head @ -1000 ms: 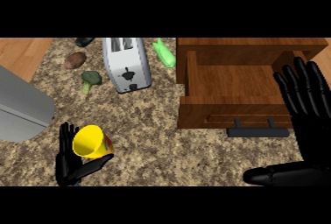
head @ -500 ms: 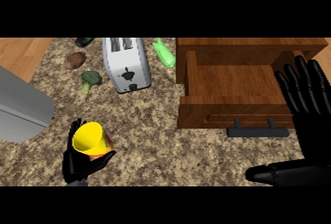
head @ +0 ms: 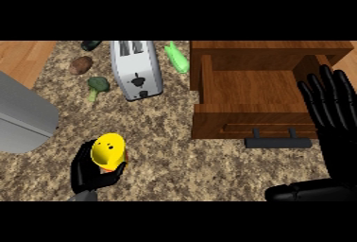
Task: Pick up the cup, place it into the drawer and close the drawer
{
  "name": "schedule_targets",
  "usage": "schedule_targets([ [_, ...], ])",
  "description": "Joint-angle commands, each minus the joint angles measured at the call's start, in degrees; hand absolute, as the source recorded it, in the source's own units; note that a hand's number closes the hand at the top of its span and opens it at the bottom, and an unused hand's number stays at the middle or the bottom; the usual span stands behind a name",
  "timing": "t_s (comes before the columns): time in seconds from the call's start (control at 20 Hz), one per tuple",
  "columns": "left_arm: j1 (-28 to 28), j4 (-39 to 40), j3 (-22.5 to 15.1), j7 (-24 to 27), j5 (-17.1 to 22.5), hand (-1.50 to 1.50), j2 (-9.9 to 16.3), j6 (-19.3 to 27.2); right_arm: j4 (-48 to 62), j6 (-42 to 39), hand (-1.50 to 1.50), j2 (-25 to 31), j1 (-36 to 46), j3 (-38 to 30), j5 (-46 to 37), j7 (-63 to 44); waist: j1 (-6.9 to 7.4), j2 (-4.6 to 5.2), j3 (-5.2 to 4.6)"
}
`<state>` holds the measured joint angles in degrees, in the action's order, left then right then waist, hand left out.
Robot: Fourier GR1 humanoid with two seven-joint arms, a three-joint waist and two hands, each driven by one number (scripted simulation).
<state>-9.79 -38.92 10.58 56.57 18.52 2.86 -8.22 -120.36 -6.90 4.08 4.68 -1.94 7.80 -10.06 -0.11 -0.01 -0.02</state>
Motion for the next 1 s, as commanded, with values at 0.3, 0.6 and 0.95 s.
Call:
schedule_targets([
  [0.3,-7.7,10.1,0.4,6.8,-2.8,1.50,5.9,-6.0,-2.0,-2.0,-1.50,1.8,-1.3,-2.7,3.2,-0.6,-0.42,0.11,-0.03],
  [0.6,-8.5,-1.6,-0.2,-0.4,-0.2,1.50,6.9,-7.0,0.8,-0.6,-1.50,1.6,1.8,-3.1,2.3,-0.7,0.22,-0.09,0.04],
  [0.95,-6.4,-19.1,-7.3,-13.3,-1.2,1.50,5.2,-5.2,-0.5,-0.5,-1.50,1.4,0.3,-2.6,1.9,-1.7,0.49,-0.26,0.09],
])
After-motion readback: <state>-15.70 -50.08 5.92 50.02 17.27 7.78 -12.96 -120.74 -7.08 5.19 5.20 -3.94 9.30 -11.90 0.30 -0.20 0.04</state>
